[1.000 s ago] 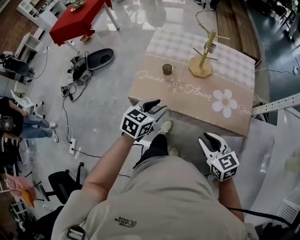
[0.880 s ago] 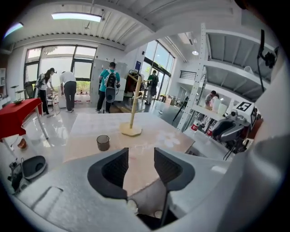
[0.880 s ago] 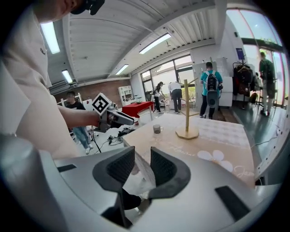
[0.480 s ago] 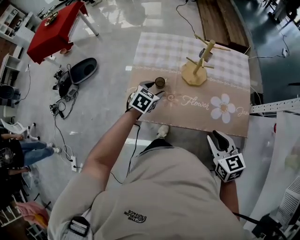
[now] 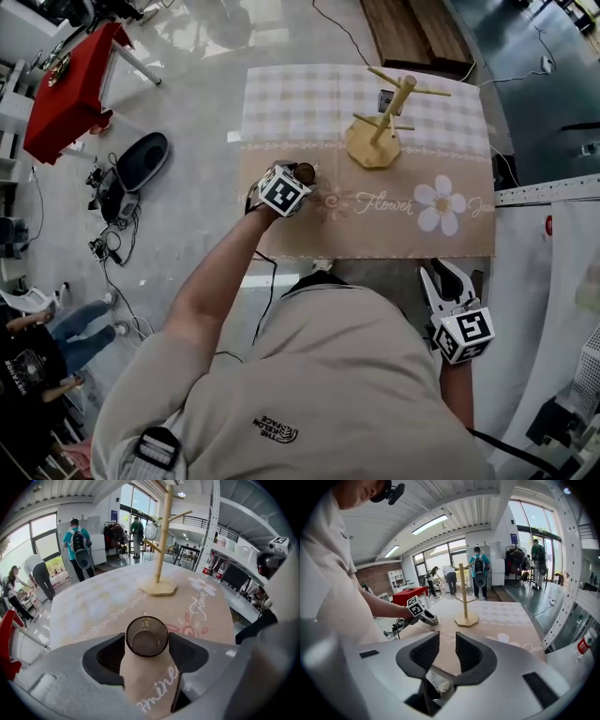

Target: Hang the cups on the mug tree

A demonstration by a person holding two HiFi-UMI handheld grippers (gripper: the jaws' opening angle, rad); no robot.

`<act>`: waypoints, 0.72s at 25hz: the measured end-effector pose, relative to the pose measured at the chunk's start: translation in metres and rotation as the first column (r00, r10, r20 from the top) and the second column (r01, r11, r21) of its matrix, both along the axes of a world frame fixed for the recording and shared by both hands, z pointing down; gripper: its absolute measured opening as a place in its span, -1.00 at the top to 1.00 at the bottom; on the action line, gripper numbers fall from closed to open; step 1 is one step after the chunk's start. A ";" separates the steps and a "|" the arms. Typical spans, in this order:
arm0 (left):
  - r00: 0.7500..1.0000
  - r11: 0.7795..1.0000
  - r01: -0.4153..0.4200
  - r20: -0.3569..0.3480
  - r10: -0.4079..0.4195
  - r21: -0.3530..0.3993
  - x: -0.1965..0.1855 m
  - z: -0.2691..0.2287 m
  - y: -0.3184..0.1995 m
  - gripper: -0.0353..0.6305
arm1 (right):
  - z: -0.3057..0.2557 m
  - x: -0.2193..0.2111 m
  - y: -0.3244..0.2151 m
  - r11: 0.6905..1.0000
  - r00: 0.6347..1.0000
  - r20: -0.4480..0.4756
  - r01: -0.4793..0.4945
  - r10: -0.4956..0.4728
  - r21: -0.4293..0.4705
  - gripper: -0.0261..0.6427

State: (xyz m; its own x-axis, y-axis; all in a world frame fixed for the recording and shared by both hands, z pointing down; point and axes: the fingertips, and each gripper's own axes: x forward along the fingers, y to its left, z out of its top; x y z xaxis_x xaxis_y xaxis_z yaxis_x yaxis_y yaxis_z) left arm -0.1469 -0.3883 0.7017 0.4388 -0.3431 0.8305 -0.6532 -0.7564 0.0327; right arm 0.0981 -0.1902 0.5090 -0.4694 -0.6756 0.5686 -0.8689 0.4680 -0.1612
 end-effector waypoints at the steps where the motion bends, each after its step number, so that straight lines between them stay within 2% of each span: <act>1: 1.000 1.000 -0.009 0.004 0.009 -0.002 0.001 0.002 0.000 0.01 | 0.001 0.000 0.000 1.000 1.000 0.000 -0.010 0.010 -0.002 0.57; 8: 0.999 0.998 -0.049 0.019 0.048 0.035 0.000 -0.003 -0.003 0.09 | 0.002 -0.007 -0.005 0.999 0.999 -0.001 -0.038 0.038 -0.009 0.57; 13: 0.999 0.988 -0.022 -0.025 0.026 0.153 0.003 -0.045 -0.016 0.09 | 0.001 -0.012 -0.009 0.999 0.999 0.007 -0.041 0.041 -0.004 0.57; 18: 0.997 0.962 0.011 -0.081 0.012 0.272 0.010 -0.105 -0.037 0.09 | 0.000 -0.016 -0.008 0.999 0.999 0.012 -0.045 0.045 0.008 0.57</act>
State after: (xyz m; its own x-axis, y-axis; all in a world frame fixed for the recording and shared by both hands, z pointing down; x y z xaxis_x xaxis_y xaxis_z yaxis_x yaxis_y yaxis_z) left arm -0.1370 -0.4250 0.5966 0.5012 -0.5509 0.6673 -0.6567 -0.7444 -0.1213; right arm 0.0826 -0.1979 0.5089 -0.4450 -0.7010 0.5573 -0.8872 0.4297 -0.1679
